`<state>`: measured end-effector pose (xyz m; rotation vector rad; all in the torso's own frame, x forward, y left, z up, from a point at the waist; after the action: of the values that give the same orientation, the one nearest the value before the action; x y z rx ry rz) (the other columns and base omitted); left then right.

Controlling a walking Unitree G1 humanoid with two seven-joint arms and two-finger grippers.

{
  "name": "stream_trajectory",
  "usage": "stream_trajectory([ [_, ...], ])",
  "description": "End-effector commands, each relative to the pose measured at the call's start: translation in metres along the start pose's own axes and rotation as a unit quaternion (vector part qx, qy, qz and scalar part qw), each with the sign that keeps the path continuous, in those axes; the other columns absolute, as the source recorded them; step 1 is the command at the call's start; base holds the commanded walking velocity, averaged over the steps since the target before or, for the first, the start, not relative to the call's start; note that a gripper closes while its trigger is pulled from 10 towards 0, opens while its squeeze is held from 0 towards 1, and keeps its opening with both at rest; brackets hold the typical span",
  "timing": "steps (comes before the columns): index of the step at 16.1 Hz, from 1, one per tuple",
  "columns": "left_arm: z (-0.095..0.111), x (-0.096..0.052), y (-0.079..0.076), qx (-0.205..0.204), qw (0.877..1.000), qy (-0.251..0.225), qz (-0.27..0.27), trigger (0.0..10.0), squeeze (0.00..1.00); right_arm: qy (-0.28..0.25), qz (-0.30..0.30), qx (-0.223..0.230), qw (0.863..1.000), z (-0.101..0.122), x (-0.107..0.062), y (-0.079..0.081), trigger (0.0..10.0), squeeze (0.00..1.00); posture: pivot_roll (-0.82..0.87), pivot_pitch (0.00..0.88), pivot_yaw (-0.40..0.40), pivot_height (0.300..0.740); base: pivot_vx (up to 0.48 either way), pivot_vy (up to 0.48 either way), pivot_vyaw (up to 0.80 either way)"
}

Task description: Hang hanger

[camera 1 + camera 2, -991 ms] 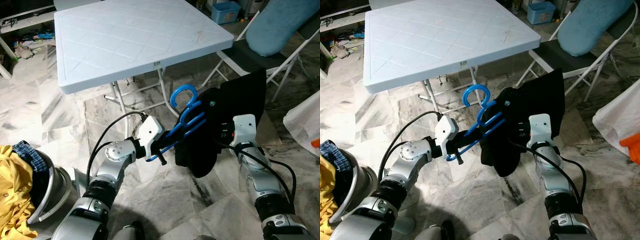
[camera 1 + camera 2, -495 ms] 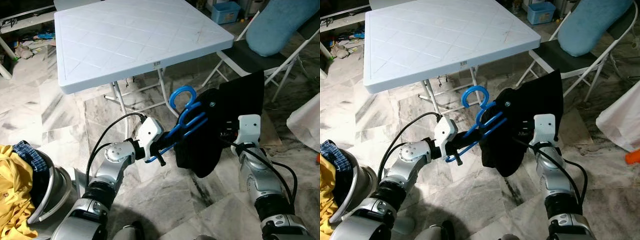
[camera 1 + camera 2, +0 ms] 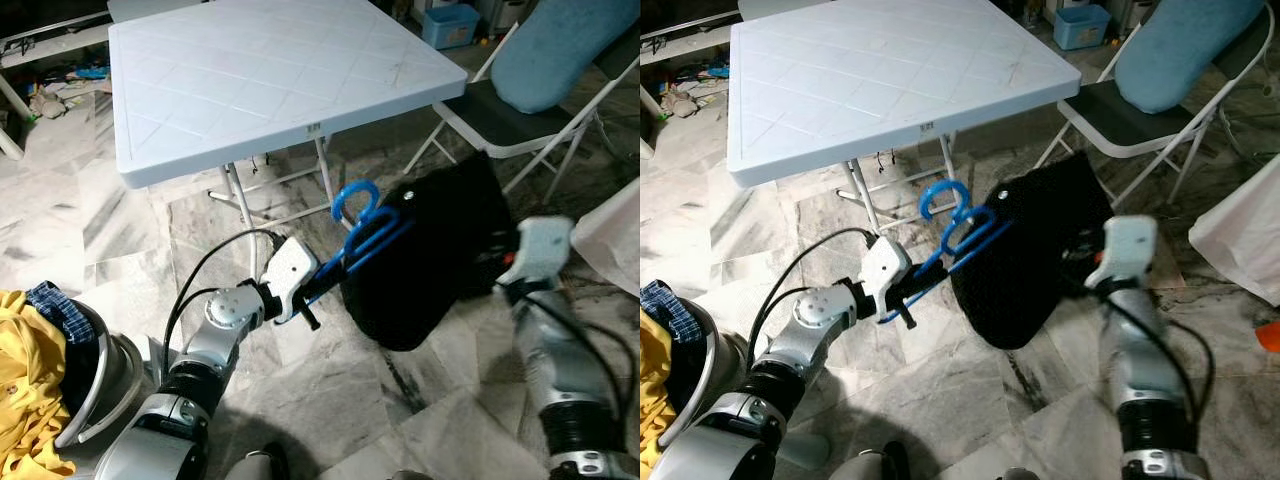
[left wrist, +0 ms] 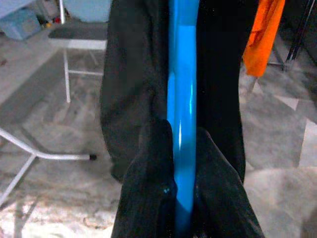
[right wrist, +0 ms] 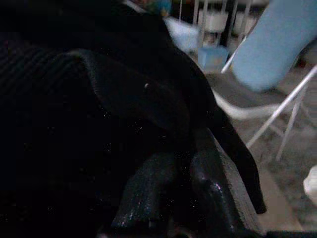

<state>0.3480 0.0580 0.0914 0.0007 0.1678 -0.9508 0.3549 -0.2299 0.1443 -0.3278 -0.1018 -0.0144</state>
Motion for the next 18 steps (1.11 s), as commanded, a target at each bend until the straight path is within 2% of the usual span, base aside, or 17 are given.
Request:
stream_trajectory([
  [1, 0.000, -0.002, 0.004, 0.022, 1.000, 0.010, 0.007, 0.0, 0.00, -0.012, -0.009, 0.011, 1.000, 0.008, -0.001, -0.004, 0.0, 0.00, -0.23, 0.127, 0.064, 0.740, 0.000, 0.000, 0.00],
  [2, -0.012, -0.006, 0.007, 0.039, 0.998, 0.044, 0.013, 0.0, 0.00, -0.029, -0.014, 0.019, 0.999, 0.021, 0.002, -0.006, 0.0, 0.00, -0.23, 0.127, 0.066, 0.740, 0.000, 0.000, 0.00],
  [5, -0.024, -0.014, 0.003, 0.062, 0.995, 0.071, -0.012, 0.0, 0.00, -0.049, -0.033, 0.026, 0.998, 0.040, 0.010, -0.009, 0.0, 0.00, -0.23, 0.126, 0.067, 0.740, 0.000, 0.000, 0.00],
  [6, -0.030, -0.021, 0.001, 0.086, 0.992, 0.086, -0.030, 0.0, 0.00, -0.051, -0.063, 0.024, 0.996, 0.047, 0.016, -0.016, 0.0, 0.00, -0.23, 0.124, 0.064, 0.740, 0.000, 0.000, 0.00],
  [7, -0.034, -0.025, -0.001, 0.091, 0.991, 0.093, -0.038, 0.0, 0.00, -0.051, -0.081, 0.021, 0.995, 0.049, 0.019, -0.020, 0.0, 0.00, -0.23, 0.124, 0.064, 0.740, 0.000, 0.000, 0.00],
  [11, -0.047, -0.043, -0.004, 0.119, 0.985, 0.113, -0.059, 0.0, 0.00, -0.031, -0.125, -0.014, 0.992, 0.049, 0.028, -0.031, 0.0, 0.00, -0.20, 0.117, 0.051, 0.740, 0.000, 0.000, 0.00],
  [13, -0.051, -0.051, -0.001, 0.117, 0.985, 0.114, -0.046, 0.0, 0.00, -0.003, -0.161, -0.033, 0.986, 0.039, 0.027, -0.042, 0.0, 0.00, -0.20, 0.117, 0.051, 0.740, 0.000, 0.000, 0.00],
  [14, -0.050, -0.053, 0.003, 0.115, 0.987, 0.106, -0.025, 0.0, 0.00, 0.016, -0.175, -0.047, 0.983, 0.031, 0.024, -0.048, 0.0, 0.00, -0.20, 0.117, 0.051, 0.740, 0.000, 0.000, 0.00],
  [15, -0.043, -0.054, 0.012, 0.097, 0.993, 0.066, 0.027, 0.0, 0.00, 0.042, -0.192, -0.055, 0.979, 0.019, 0.019, -0.053, 0.0, 0.00, -0.18, 0.122, 0.044, 0.740, 0.000, 0.000, 0.00],
  [16, -0.034, -0.053, 0.015, 0.090, 0.994, 0.028, 0.054, 0.0, 0.00, 0.053, -0.203, -0.063, 0.976, 0.013, 0.015, -0.056, 0.0, 0.00, -0.18, 0.121, 0.042, 0.740, 0.000, 0.000, 0.00],
  [18, -0.019, -0.056, 0.020, 0.070, 0.989, -0.052, 0.116, 0.0, 0.00, 0.081, -0.218, -0.059, 0.971, -0.006, 0.001, -0.063, 0.0, 0.00, -0.18, 0.119, 0.043, 0.740, 0.000, 0.000, 0.00],
])
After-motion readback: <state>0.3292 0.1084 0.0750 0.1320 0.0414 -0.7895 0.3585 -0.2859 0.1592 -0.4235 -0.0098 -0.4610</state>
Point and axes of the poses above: a point about 5 cm out from each wrist's last joint towards the gripper, its own x axis pointing out of the wrist towards the gripper, its own z axis along the axis of the wrist's last joint, y = z × x, the point moved 3 cm from there along x, pointing out of the wrist towards the gripper, and after that the axes turned 15 degrees about -x, right-handed, at the moved point
